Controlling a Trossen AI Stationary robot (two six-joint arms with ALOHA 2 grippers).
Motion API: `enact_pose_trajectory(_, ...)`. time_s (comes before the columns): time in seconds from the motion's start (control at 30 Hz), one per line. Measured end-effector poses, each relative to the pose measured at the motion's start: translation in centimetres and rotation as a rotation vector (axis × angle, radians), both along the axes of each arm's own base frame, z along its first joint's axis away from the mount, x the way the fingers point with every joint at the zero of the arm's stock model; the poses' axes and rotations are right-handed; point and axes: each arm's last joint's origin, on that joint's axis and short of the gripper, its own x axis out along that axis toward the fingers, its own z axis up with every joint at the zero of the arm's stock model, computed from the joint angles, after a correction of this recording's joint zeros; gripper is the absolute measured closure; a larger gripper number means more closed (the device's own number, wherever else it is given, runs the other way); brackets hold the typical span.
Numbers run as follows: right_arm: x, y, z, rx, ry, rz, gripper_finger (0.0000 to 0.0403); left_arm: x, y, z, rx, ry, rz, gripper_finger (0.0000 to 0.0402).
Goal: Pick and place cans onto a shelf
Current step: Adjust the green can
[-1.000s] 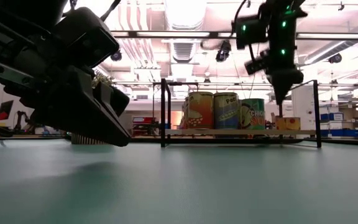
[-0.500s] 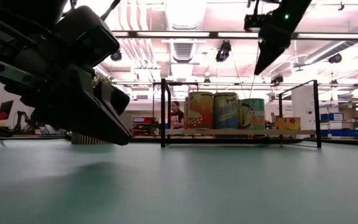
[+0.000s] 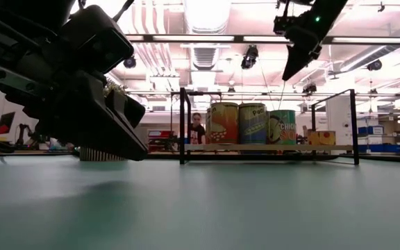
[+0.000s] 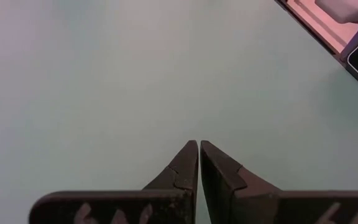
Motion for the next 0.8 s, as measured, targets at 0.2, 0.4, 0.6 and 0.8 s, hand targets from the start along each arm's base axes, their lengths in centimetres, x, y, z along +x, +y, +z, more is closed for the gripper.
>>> enact_pose_trajectory(0.2,0.2,-2.2,-1.0,-0.011,0.019,-0.040,0.0394,0.0,0.0,0.0,0.000,0.000,0.000,0.0402)
enact_pose_trajectory(0.4,0.5,-4.5,-2.1,-0.007,0.054,-0.080,0.0394,0.0,0.0,0.0,0.000,0.001,0.000,0.0402)
enact_pose_trajectory(0.6,0.9,-5.7,-3.3,0.052,0.070,-0.079,0.0394,0.0,0.0,0.0,0.001,0.002,0.000,0.0402)
enact_pose_trajectory(0.8,1.6,-6.3,-4.5,0.068,0.110,-0.079,0.0394,0.0,0.0,0.0,0.001,0.002,0.000,0.0402)
